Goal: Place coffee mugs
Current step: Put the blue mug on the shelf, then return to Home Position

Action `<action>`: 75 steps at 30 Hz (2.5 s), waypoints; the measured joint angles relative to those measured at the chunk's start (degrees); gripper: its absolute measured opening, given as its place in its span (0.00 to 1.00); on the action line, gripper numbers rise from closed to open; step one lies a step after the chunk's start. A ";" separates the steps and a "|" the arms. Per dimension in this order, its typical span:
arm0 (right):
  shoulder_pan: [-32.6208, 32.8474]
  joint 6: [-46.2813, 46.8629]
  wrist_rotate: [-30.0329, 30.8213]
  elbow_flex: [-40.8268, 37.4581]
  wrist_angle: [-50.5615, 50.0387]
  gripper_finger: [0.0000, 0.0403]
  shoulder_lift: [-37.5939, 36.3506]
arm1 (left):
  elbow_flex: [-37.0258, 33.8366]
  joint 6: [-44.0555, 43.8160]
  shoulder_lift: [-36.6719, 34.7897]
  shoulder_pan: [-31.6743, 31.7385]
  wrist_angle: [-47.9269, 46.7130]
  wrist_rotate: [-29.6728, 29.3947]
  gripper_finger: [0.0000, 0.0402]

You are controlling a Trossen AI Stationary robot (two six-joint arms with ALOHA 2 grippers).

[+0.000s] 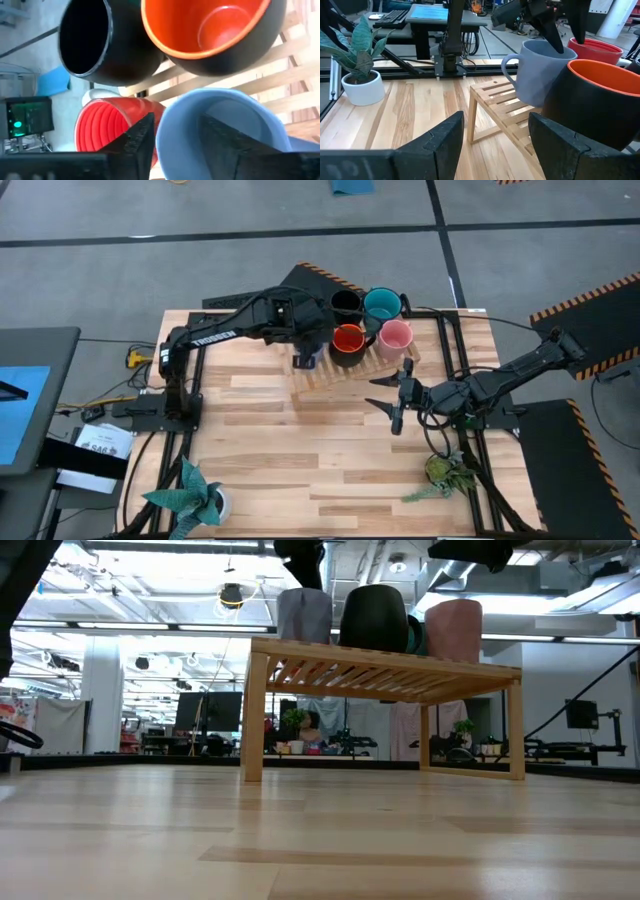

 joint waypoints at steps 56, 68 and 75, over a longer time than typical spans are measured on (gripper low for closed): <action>-0.15 -6.82 2.46 0.00 4.05 0.62 -0.02 | -100.37 -14.44 -65.08 -19.89 98.23 9.31 0.50; -0.13 -10.10 3.45 0.00 3.10 0.62 -0.02 | -100.39 -12.65 -65.05 -19.89 96.54 7.69 0.50; -0.13 -10.67 3.40 0.00 2.19 0.62 -0.02 | -100.39 -11.96 -65.05 -19.89 96.49 7.69 0.50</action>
